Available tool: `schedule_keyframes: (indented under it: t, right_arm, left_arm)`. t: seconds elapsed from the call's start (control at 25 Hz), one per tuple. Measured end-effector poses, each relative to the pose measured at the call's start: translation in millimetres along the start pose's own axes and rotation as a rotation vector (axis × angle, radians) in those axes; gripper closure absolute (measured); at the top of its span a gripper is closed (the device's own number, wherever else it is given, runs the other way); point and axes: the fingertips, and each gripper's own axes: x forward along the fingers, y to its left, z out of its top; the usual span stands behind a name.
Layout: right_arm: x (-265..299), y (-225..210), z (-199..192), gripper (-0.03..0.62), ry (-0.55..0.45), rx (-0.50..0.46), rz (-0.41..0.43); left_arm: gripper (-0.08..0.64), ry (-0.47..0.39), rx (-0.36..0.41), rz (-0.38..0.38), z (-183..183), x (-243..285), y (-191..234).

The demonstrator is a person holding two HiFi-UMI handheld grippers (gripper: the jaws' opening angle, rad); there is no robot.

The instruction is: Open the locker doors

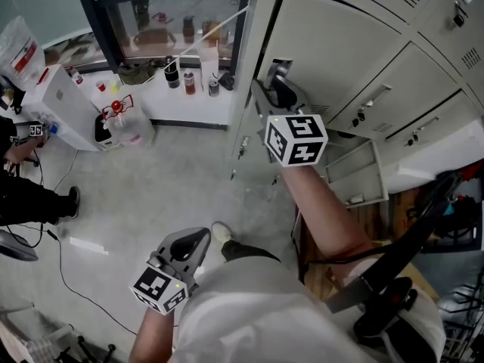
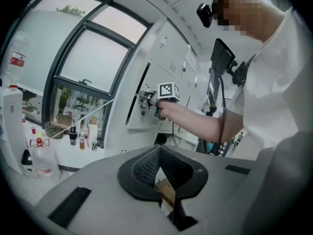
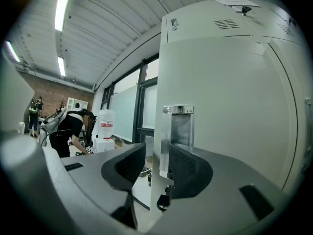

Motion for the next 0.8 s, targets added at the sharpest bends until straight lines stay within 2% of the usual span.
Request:
schedule_keyframes:
  t: [0.64,0.8]
  right_arm:
    - [-115.1,8.7,-6.1,0.479,-0.025,0.004,-0.006]
    - [-138.4,3.5,-8.6,0.479,-0.021,0.009,0.025]
  left_arm:
    - [0.549,0.023,0.044,-0.088,-28.8,-11.3,-69.4]
    - [0.549,0.024,0.06,-0.114,-34.0,-12.5,-90.0]
